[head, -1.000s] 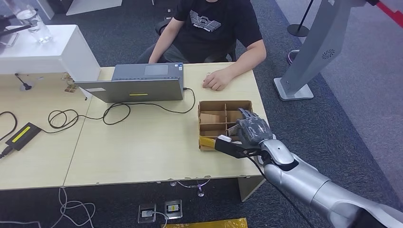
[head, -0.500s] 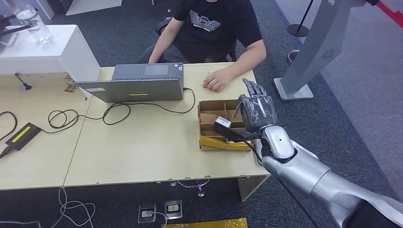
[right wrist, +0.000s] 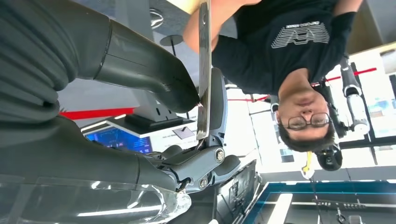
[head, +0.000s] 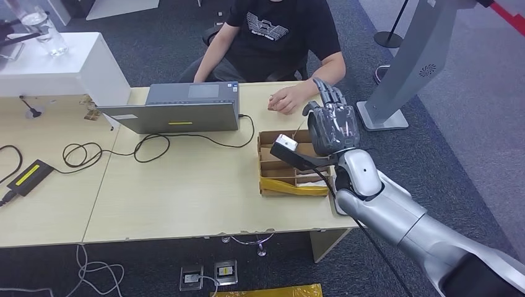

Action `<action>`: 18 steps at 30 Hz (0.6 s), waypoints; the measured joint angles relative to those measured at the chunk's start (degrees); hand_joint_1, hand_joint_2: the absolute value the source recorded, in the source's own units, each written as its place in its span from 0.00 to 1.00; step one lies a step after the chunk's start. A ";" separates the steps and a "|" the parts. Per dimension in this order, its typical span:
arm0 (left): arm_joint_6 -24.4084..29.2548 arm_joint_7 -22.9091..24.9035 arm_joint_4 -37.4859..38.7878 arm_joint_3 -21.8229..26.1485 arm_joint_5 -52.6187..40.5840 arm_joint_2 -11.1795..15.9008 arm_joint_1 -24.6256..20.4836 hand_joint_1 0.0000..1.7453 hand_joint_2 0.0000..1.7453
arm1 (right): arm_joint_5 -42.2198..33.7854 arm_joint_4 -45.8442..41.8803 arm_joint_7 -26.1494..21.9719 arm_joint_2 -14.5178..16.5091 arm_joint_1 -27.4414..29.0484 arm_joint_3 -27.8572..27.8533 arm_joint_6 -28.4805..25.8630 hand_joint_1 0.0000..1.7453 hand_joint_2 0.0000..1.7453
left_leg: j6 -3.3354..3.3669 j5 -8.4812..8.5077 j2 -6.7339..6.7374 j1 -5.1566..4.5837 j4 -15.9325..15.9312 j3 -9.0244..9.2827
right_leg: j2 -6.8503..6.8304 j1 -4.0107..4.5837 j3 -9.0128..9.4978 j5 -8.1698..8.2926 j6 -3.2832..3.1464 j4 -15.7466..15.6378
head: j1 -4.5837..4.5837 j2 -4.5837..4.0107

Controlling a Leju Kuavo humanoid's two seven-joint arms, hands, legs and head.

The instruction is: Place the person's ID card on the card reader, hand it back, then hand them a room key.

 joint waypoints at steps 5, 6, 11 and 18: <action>0.10 0.00 0.00 -0.27 0.00 0.00 -0.08 0.00 0.00 | 0.37 0.91 -3.10 2.09 0.48 -1.94 0.00 1.00 1.00 | 0.00 0.00 0.00 0.01 0.00 -0.01 | 0.00 0.00 0.00 0.00 0.00 0.00 | 0.00 0.00; 0.12 0.00 0.00 -0.29 0.00 0.01 -0.10 0.00 0.00 | 0.54 1.25 -3.65 2.54 0.63 -2.42 0.00 1.00 1.00 | 0.00 0.00 0.00 0.01 0.00 -0.01 | 0.00 0.00 0.00 0.00 0.00 0.00 | 0.00 0.00; 0.14 0.00 0.00 -0.37 -0.22 0.01 -0.15 0.00 0.00 | 0.90 3.05 -6.13 4.32 1.45 -4.67 -0.01 1.00 1.00 | 0.00 0.00 -0.01 0.01 0.00 -0.01 | 0.00 0.00 0.00 0.00 0.00 0.00 | 0.01 0.00; 0.13 0.05 0.00 -1.39 -0.70 0.01 -0.22 0.00 0.00 | 2.09 5.33 -6.79 6.28 2.99 -8.21 -0.02 1.00 1.00 | -0.01 0.00 0.00 0.01 0.00 -0.01 | 0.00 0.00 -0.01 0.00 0.00 0.00 | 0.00 0.00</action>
